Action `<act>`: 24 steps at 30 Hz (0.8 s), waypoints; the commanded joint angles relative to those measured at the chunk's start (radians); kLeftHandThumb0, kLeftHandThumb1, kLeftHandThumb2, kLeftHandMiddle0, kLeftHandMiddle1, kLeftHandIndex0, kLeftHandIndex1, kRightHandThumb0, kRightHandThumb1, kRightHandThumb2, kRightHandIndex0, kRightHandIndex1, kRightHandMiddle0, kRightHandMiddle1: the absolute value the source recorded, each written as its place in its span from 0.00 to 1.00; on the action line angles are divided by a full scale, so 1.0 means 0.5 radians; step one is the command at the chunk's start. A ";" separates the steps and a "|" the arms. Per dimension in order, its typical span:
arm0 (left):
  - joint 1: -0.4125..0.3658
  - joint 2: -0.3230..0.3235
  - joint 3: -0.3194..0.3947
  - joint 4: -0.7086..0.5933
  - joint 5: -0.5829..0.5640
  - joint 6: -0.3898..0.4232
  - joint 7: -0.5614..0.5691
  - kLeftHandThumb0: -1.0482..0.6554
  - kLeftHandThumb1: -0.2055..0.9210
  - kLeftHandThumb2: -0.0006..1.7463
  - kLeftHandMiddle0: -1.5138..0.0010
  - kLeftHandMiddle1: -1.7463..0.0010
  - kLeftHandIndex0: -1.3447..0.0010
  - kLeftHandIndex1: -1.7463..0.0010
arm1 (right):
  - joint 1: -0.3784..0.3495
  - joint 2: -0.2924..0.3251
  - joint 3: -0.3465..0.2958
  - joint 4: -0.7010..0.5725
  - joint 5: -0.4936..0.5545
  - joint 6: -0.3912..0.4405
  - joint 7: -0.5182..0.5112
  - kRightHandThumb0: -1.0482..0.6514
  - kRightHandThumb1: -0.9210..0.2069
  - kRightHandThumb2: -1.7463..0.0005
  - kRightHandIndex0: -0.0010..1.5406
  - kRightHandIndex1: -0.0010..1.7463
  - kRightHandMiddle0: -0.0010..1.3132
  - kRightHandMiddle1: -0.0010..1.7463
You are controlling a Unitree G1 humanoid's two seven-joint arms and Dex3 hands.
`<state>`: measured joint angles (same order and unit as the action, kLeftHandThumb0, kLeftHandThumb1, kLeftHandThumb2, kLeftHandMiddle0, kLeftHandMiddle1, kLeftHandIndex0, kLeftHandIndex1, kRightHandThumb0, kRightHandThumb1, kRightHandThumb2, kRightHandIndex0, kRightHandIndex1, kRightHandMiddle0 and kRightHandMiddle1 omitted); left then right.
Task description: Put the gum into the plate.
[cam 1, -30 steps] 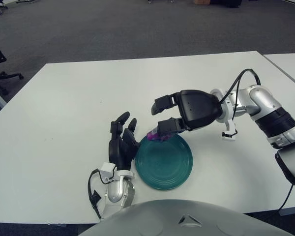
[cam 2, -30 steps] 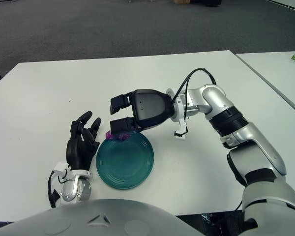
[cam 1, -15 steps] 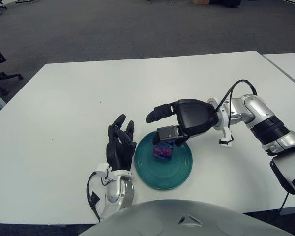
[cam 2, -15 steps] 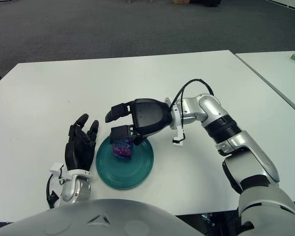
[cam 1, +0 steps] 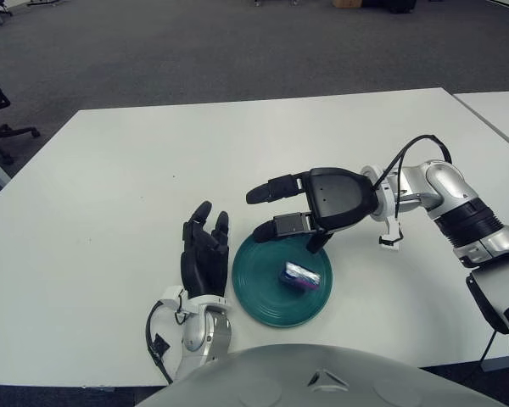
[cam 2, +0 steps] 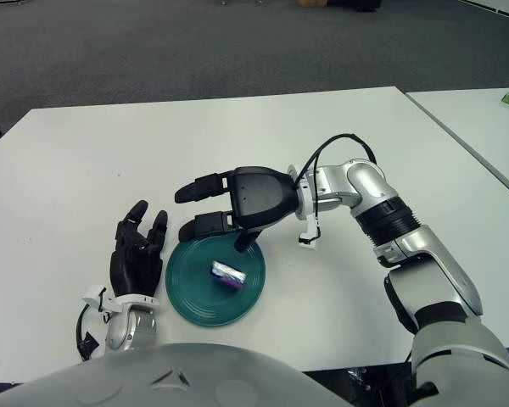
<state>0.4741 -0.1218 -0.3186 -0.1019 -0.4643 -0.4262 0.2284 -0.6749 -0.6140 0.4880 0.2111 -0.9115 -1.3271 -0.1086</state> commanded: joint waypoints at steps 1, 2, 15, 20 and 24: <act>-0.137 -0.429 -0.071 0.015 -0.049 -0.090 0.001 0.16 1.00 0.55 0.73 0.91 1.00 0.48 | 0.025 0.007 -0.059 -0.039 -0.008 -0.002 0.038 0.10 0.00 0.56 0.09 0.01 0.00 0.22; -0.137 -0.428 -0.075 0.012 -0.060 -0.089 -0.004 0.16 1.00 0.55 0.73 0.91 1.00 0.48 | 0.032 0.005 -0.062 -0.046 -0.009 0.001 0.042 0.10 0.00 0.56 0.08 0.00 0.00 0.22; -0.146 -0.399 -0.139 -0.015 -0.163 -0.089 -0.120 0.19 1.00 0.54 0.74 0.93 1.00 0.53 | 0.174 0.010 -0.186 -0.107 -0.143 0.022 -0.057 0.01 0.00 0.50 0.00 0.00 0.00 0.01; -0.001 -0.268 -0.226 -0.171 -0.092 -0.047 -0.131 0.18 1.00 0.56 0.75 0.94 1.00 0.55 | 0.241 0.014 -0.200 -0.103 -0.071 0.114 -0.004 0.00 0.00 0.49 0.00 0.00 0.00 0.00; 0.075 -0.121 -0.205 -0.284 0.086 0.034 -0.061 0.17 1.00 0.58 0.76 0.95 1.00 0.55 | 0.346 0.021 -0.239 -0.076 0.019 0.219 0.001 0.00 0.00 0.49 0.00 0.00 0.00 0.00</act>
<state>0.4834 -0.1024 -0.3651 -0.1791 -0.4771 -0.4310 0.1784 -0.5392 -0.6099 0.3971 0.1688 -0.9399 -1.2618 -0.1131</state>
